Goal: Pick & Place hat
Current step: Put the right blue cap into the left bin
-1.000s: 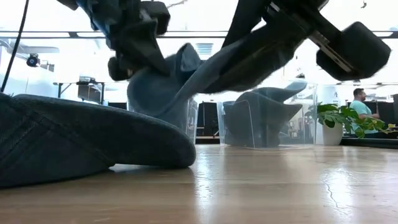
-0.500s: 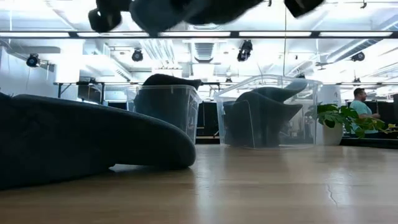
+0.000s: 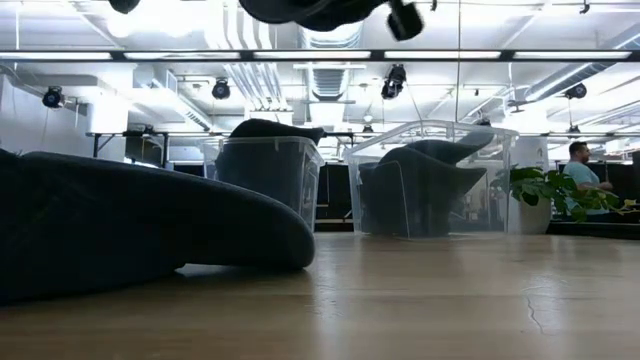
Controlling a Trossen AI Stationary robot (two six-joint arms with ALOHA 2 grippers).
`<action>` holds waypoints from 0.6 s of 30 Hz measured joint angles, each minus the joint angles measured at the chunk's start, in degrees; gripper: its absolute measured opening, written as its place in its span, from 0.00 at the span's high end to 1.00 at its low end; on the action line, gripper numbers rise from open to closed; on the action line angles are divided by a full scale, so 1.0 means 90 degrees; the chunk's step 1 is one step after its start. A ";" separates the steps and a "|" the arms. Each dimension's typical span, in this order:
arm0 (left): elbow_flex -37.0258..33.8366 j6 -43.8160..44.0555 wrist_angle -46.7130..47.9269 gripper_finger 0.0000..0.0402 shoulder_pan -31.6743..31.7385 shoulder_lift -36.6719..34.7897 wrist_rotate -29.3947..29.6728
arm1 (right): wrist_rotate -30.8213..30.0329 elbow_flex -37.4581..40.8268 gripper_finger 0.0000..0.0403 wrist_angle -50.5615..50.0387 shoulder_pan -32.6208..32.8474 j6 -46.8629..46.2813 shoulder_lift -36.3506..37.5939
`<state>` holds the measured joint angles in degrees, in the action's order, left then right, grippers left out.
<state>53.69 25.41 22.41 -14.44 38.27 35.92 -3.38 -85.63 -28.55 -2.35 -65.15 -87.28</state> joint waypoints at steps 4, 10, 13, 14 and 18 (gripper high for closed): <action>0.0000 -0.0033 0.0340 0.62 0.0000 -0.0127 0.0551 | 0.1475 -0.0198 0.97 -0.0002 -0.0943 0.0506 -0.0395; -0.0051 -0.0284 0.1152 0.62 0.0015 -0.0002 0.1015 | 0.2946 -0.0684 0.97 -0.0047 -0.1752 0.0765 -0.1343; -0.0069 -0.0805 0.1470 0.62 0.0034 0.0182 0.1291 | 0.3582 -0.1096 0.97 -0.0280 -0.2013 0.0965 -0.1973; -0.0080 -0.0979 0.1523 0.62 0.0062 0.0253 0.1411 | 0.3696 -0.1272 0.97 -0.0416 -0.2086 0.1029 -0.2187; -0.0107 -0.1079 0.1509 0.62 0.0215 0.0541 0.1573 | 0.3908 -0.2194 0.97 -0.1090 -0.2324 0.1342 -0.2916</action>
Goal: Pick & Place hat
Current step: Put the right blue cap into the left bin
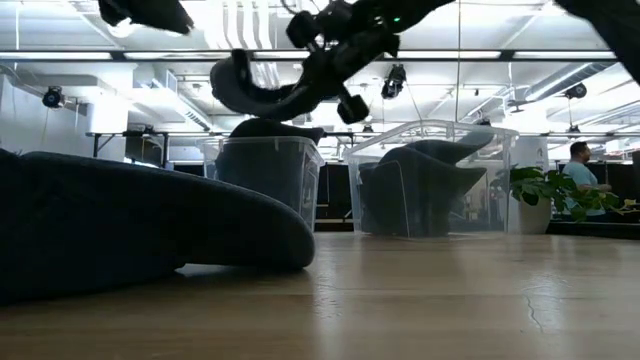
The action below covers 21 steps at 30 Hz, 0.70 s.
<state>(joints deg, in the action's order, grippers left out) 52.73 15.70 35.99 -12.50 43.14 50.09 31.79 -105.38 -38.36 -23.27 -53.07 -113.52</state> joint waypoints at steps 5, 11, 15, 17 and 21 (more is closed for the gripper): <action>-0.0061 0.0147 -0.0099 0.62 0.0289 0.0397 -0.0007 | 0.0210 -0.1322 0.97 -0.1386 -0.0317 0.0721 -0.0767; -0.0063 0.0033 -0.0776 0.62 0.0708 0.0871 -0.0300 | 0.0438 -0.2491 0.96 -0.2494 -0.0591 0.1361 -0.1417; 0.0018 -0.0121 -0.1138 0.62 0.1070 0.1145 -0.0307 | 0.0881 -0.2870 0.91 -0.2655 -0.0706 0.1520 -0.1653; 0.0083 -0.0096 -0.1183 0.62 0.1254 0.1245 -0.0402 | 0.1160 -0.2905 0.87 -0.2702 -0.0755 0.1569 -0.1719; 0.0159 -0.0090 -0.1243 0.62 0.1680 0.1400 -0.0904 | 0.1243 -0.2878 0.78 -0.2866 -0.0793 0.1719 -0.1777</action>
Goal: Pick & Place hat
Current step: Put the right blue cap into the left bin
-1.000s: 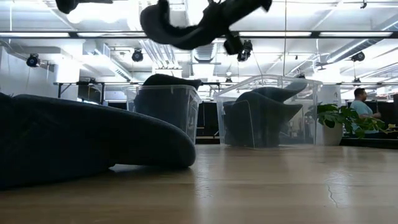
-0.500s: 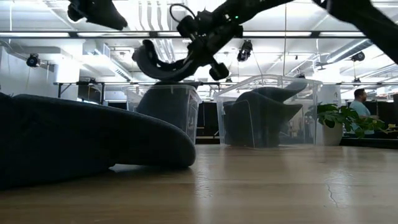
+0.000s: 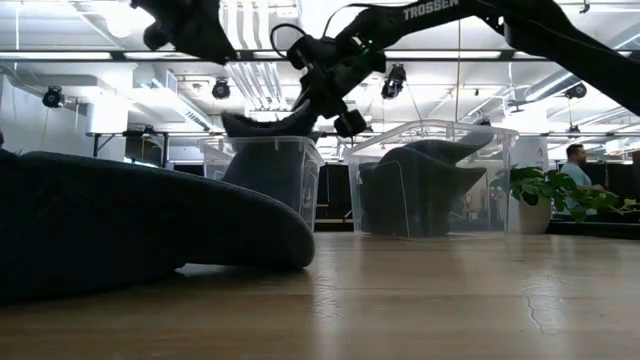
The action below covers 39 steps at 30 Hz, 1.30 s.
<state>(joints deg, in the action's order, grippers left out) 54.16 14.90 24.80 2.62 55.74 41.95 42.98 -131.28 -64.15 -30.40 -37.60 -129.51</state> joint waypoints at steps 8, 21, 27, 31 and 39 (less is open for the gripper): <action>0.0002 -0.0062 0.0008 0.62 0.0573 0.0160 -0.0261 | -0.0102 -0.0006 0.65 -0.0054 -0.0040 0.0090 0.0070; 0.0002 -0.0279 0.0016 0.62 0.0815 0.0158 -0.0341 | -0.0645 -0.0180 0.60 -0.0041 -0.0190 0.0155 0.0178; -0.0001 -0.0309 0.0245 0.62 0.0823 0.0158 -0.0409 | -0.0768 -0.0180 0.60 -0.0045 -0.0220 0.0298 0.0533; -0.0003 -0.0313 0.0365 0.62 0.0827 0.0156 -0.0405 | -0.1006 -0.0180 0.60 -0.0007 -0.0191 0.0358 0.0644; -0.0003 -0.0369 0.0383 0.62 0.0839 0.0156 -0.0403 | -0.1361 0.0417 0.64 0.0194 -0.0025 0.0394 0.0642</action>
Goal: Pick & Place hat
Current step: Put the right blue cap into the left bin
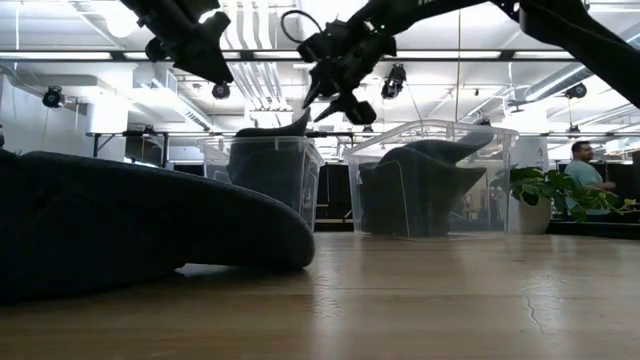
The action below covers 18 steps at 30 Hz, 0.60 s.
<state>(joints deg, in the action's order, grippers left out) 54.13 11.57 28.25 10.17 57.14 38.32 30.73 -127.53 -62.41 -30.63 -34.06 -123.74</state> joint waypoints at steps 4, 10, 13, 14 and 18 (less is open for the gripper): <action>-0.0002 0.0001 0.0025 0.62 0.0000 0.0000 0.0003 | -0.0316 0.0402 0.67 0.0183 0.0217 0.0075 -0.0001; -0.0005 0.0058 0.0184 0.62 0.0000 0.0000 0.0005 | -0.0766 0.0700 0.72 0.0196 0.0347 0.0118 -0.0001; -0.0005 0.0080 0.0204 0.62 0.0000 0.0000 0.0005 | -0.0768 0.0775 0.74 0.0244 0.0421 -0.0023 -0.0001; -0.0005 0.0083 0.0206 0.62 0.0000 0.0000 0.0005 | -0.0769 0.0795 0.74 0.0325 0.0458 -0.0096 -0.0001; -0.0005 0.0090 0.0207 0.62 0.0000 0.0000 0.0005 | -0.1009 0.0859 0.76 0.0907 0.0654 -0.0627 -0.0001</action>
<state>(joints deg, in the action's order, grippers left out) 54.08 12.38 30.11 10.17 57.14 38.37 21.66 -119.80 -54.24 -24.74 -39.70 -123.74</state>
